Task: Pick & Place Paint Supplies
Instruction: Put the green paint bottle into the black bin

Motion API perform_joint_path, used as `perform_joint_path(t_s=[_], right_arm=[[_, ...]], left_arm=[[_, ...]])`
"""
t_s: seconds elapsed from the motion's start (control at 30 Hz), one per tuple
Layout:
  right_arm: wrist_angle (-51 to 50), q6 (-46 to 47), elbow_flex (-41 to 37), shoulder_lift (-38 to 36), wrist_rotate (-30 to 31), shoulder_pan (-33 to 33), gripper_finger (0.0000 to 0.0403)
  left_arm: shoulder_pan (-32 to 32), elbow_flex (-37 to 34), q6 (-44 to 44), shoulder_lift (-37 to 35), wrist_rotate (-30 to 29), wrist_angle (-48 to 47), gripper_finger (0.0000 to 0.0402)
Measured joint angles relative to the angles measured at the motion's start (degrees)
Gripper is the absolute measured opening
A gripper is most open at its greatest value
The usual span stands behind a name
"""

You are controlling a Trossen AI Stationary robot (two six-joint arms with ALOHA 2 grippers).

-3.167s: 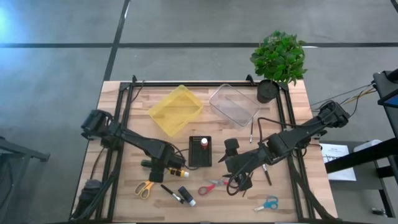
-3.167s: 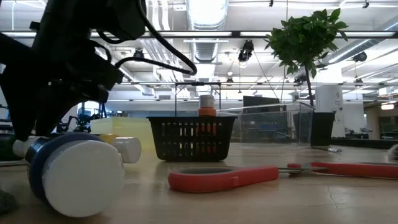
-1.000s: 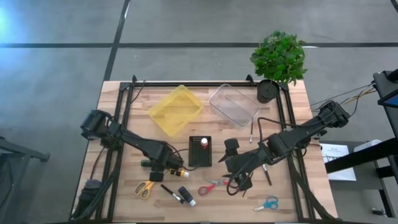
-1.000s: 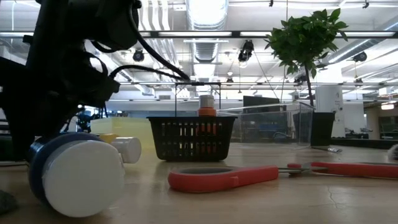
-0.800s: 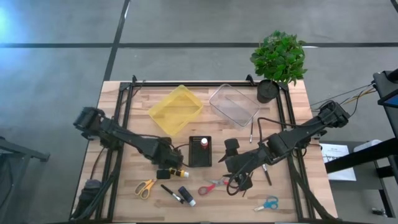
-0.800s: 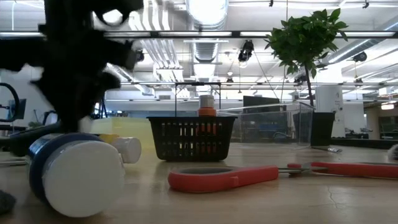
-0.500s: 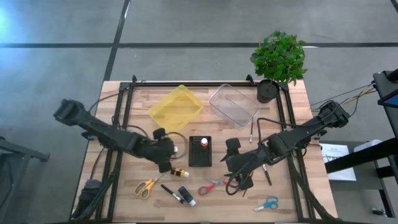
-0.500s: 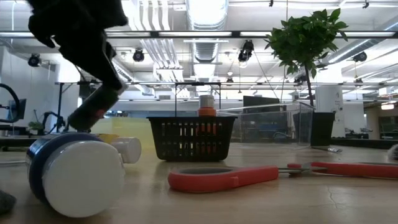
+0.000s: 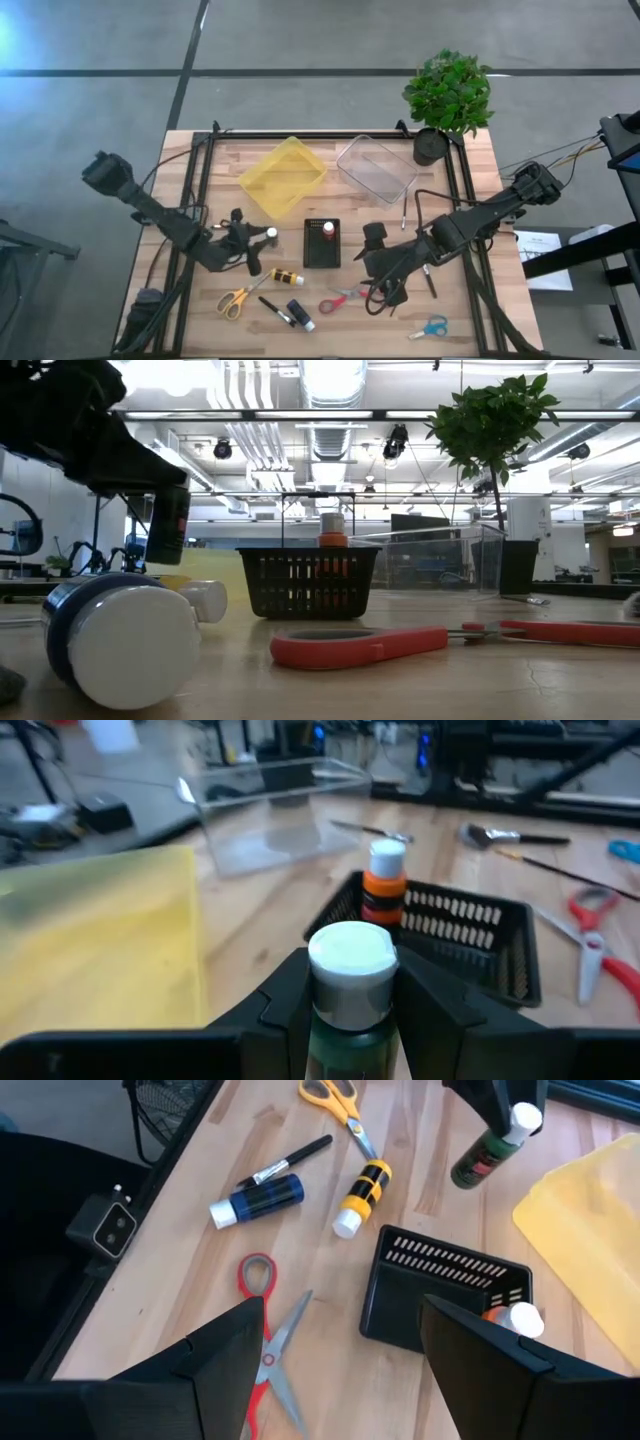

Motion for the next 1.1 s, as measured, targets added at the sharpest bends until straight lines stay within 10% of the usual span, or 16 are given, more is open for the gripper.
perform_joint_path(t_s=[0.57,1.1], right_arm=[[0.1,-1.3,0.0,0.0,0.6,0.0,0.0263],[0.3,-2.6,0.0,0.0,0.6,0.0,0.0263]], left_arm=[[-2.5,-0.8,-7.3,20.4,-8.2,20.2,0.0114],[-2.4,-0.8,-7.9,23.2,-6.6,21.0,0.0114]])
